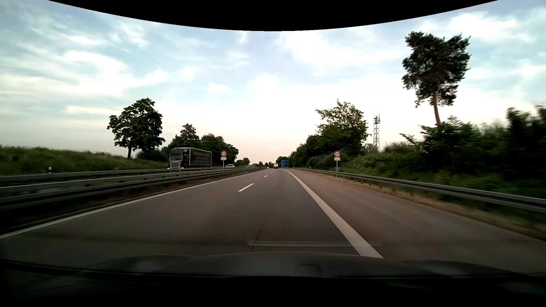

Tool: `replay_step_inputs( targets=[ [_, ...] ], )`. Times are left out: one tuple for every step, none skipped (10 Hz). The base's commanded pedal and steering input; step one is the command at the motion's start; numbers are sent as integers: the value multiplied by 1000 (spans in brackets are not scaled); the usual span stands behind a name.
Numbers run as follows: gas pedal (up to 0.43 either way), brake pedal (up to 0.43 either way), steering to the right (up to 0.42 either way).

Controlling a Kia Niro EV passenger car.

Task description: Follow the waypoints while adhering to traffic rules and regulations

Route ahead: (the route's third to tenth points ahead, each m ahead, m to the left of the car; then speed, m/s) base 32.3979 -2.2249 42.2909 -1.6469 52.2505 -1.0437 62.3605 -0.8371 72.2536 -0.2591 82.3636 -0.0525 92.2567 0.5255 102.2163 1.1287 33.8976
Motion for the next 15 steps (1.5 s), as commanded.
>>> replay_step_inputs(
  targets=[
    [268, 6, -5],
    [268, 6, -5],
    [268, 6, -5],
    [268, 6, -5],
    [268, 6, -5],
    [260, 6, -5],
    [248, 6, -5],
    [228, 6, -5],
    [220, 6, -5],
    [220, 6, -5],
    [220, 6, -5],
    [220, 12, -5],
    [228, 6, -5],
    [240, 6, -5],
    [248, 6, -5]
  ],
)
